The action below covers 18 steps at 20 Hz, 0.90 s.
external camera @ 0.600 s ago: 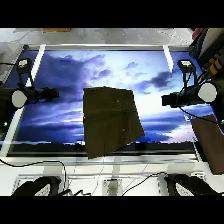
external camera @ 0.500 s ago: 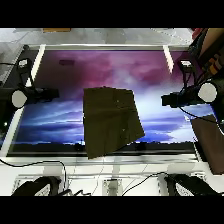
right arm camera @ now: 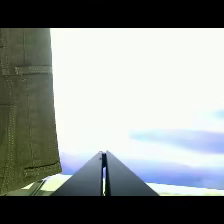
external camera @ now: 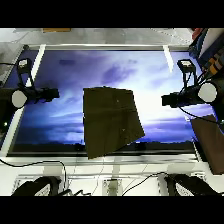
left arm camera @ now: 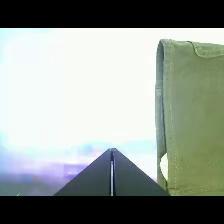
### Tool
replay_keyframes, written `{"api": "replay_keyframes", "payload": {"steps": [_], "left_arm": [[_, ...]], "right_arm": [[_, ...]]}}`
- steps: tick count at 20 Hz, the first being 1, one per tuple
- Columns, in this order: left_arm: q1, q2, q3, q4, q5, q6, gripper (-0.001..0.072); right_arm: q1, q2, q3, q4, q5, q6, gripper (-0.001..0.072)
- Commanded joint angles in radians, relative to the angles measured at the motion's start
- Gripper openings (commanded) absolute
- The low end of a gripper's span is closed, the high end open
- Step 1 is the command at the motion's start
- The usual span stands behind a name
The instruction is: Fold the clothes and pants, and hang the long-sleeved shirts on hangers.
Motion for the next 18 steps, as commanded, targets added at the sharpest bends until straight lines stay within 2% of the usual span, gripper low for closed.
{"api": "replay_keyframes", "payload": {"steps": [1, 6, 10, 12, 15, 16, 17, 18], "left_arm": [[0.001, 0.001, 0.001, 0.000, 0.000, 0.000, 0.0008], [0.000, 0.001, 0.001, -0.019, -0.002, 0.000, 0.0009], [0.001, 0.001, 0.001, -0.059, -0.046, 0.002, 0.0008], [0.001, 0.002, 0.001, -0.025, -0.123, 0.036, 0.0008], [0.001, 0.002, -0.001, -0.023, -0.264, 0.181, 0.0009], [0.002, 0.003, -0.003, -0.022, -0.298, 0.203, 0.0009], [0.002, 0.008, -0.011, -0.023, -0.318, 0.203, 0.0009], [0.001, 0.022, -0.028, -0.048, -0.328, 0.203, 0.0011]], "right_arm": [[0.001, 0.000, 0.000, 0.002, -0.005, 0.000, 0.0046], [0.001, -0.001, -0.001, -0.002, -0.049, -0.033, 0.0046], [-0.050, -0.028, -0.093, 0.008, 0.005, -0.324, 0.0044], [-0.124, -0.037, -0.228, 0.132, 0.056, -0.526, 0.0044], [-0.257, -0.037, -0.428, 0.510, 0.027, -0.689, 0.0044], [-0.285, -0.037, -0.478, 0.555, -0.026, -0.671, 0.0045], [-0.303, -0.037, -0.518, 0.563, -0.090, -0.595, 0.0058], [-0.310, -0.037, -0.555, 0.570, -0.155, -0.509, 0.0172]]}}
